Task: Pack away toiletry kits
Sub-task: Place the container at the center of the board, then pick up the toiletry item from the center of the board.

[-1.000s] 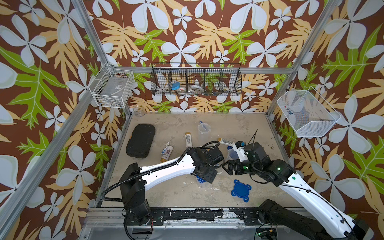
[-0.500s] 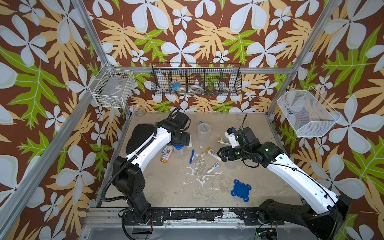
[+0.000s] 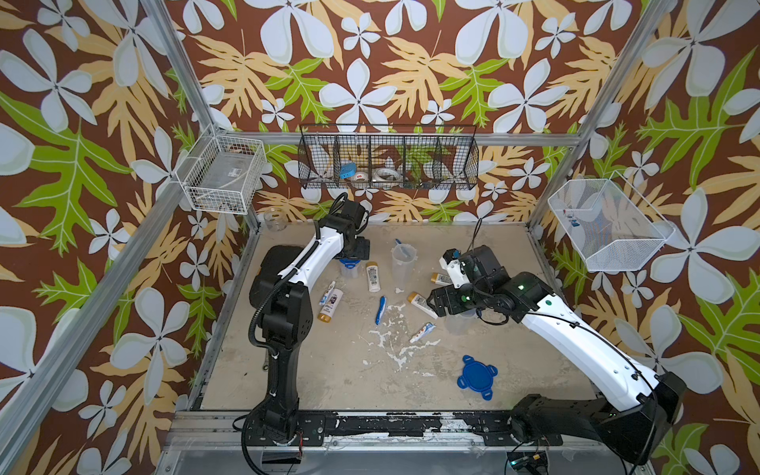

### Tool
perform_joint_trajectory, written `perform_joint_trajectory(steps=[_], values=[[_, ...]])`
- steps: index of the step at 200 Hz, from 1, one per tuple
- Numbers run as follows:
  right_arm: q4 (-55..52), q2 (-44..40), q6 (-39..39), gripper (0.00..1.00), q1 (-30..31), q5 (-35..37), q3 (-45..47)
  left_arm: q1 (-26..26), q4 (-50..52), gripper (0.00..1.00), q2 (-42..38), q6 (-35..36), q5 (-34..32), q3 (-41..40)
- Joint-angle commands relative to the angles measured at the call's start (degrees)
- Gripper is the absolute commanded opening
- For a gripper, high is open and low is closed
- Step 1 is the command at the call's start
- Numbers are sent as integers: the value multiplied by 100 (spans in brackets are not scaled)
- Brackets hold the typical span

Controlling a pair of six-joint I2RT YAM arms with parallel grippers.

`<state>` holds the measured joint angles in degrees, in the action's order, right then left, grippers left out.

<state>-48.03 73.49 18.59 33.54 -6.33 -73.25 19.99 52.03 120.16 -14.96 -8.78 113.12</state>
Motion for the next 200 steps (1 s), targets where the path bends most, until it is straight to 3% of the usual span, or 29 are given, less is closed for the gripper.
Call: perform_joint_trajectory(steps=[1, 21, 77, 119, 142, 165, 185, 200], values=[[-273, -63, -90, 95, 3, 301, -46, -21, -29, 76, -8, -28, -43, 113], [-334, -145, -109, 95, 3, 367, 30, -17, 11, 99, -11, -70, -160, 273], [-634, -332, -268, 96, -512, 539, 57, -23, 97, 100, -311, -152, -412, 420], [-760, -673, -325, 96, -924, 483, 241, 122, 158, 100, -1067, -310, -245, 19], [-684, -753, -365, 96, -1055, 510, 344, 735, 137, 100, -1801, -766, -22, -841], [-429, -840, -369, 96, -1266, 407, 479, 1736, -336, 99, -2342, -1741, 429, -1826], [-230, -904, -408, 96, -1469, 288, 669, 2427, -981, 95, -2390, -2661, 788, -2406], [-92, -995, -413, 96, -1639, 180, 821, 2656, -1332, 94, -2168, -3026, 958, -2529]])
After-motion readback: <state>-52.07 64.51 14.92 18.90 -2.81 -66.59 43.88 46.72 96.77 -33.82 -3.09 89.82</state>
